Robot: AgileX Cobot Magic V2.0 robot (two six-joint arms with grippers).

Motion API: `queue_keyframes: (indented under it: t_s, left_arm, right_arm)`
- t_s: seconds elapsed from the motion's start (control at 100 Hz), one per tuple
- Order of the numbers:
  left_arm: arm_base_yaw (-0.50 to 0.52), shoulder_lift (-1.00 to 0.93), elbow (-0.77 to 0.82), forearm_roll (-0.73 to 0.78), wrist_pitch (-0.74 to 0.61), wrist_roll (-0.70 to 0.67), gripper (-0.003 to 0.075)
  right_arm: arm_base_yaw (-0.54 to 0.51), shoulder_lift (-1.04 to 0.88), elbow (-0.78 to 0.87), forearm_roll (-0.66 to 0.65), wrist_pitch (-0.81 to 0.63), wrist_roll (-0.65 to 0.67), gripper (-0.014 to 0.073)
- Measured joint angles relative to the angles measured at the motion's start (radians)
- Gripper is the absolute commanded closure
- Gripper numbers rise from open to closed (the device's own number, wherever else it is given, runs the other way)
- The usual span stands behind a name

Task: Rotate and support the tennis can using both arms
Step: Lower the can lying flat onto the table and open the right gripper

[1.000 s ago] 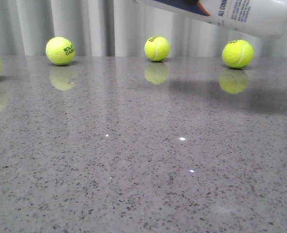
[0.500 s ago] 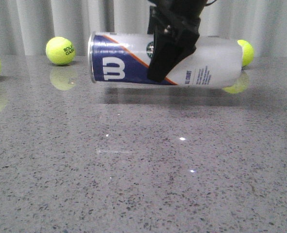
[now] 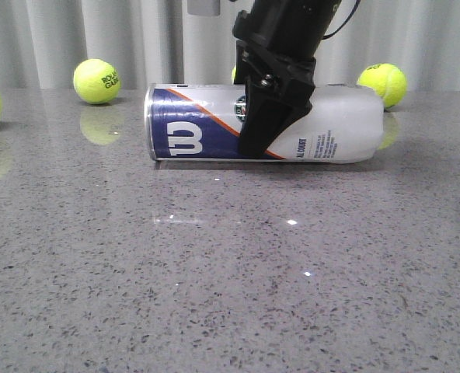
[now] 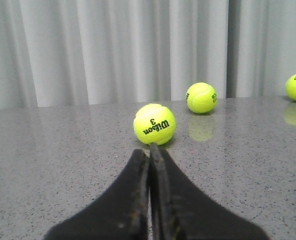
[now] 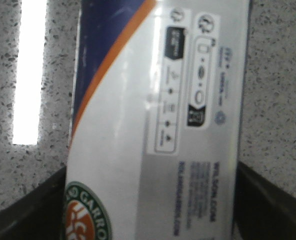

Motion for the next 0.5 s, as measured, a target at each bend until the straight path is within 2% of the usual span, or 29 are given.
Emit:
queue_keyframes:
  t_s: [0.5]
  left_arm:
    - [0.000, 0.000, 0.000, 0.000, 0.000, 0.000, 0.0741]
  right_arm:
    - [0.000, 0.000, 0.000, 0.008, 0.004, 0.000, -0.0054]
